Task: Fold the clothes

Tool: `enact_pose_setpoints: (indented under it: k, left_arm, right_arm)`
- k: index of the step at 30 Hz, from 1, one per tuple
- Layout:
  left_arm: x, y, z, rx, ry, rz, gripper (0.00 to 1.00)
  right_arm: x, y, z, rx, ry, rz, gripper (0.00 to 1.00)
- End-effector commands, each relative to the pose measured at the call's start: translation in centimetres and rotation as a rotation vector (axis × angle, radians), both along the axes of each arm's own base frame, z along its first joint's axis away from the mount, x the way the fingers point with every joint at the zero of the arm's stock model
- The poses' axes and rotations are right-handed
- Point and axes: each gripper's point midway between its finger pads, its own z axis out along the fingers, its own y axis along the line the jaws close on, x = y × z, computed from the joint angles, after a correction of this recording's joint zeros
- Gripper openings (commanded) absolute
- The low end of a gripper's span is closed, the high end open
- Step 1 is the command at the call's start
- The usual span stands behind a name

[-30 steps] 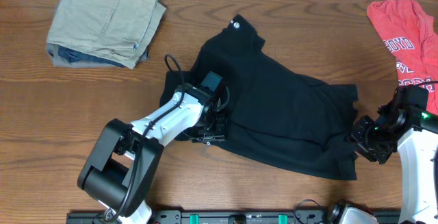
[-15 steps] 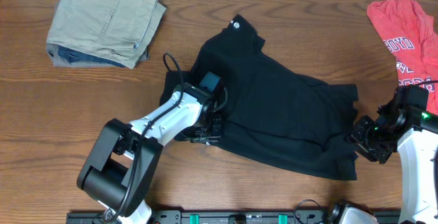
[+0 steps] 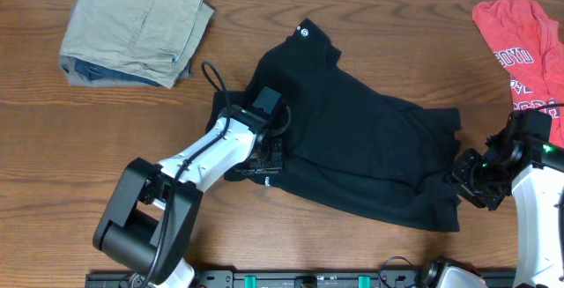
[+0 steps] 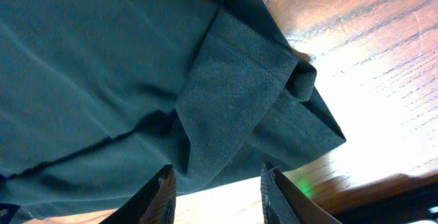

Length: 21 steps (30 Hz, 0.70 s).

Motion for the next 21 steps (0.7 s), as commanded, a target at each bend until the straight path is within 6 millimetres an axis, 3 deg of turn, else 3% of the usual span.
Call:
enact_pose_setpoints:
  k: [1,4,11,21]
  left_arm:
    - [0.8,0.1,0.7,0.005,-0.037,0.019,0.36]
    - [1.0,0.0,0.7,0.001,-0.044,0.019,0.36]
    - [1.4,-0.2,0.9,-0.007,-0.058,0.014,0.1]
    - [4.2,-1.7,1.9,-0.066,-0.17,-0.006,0.06]
  right_arm:
    - [-0.1,0.4,-0.2,0.006,0.008,0.03,0.39]
    - [-0.1,0.4,-0.2,0.006,0.008,0.03,0.39]
    - [-0.1,0.4,-0.2,0.006,0.008,0.03,0.39]
    - [-0.1,0.4,-0.2,0.006,0.008,0.03,0.39]
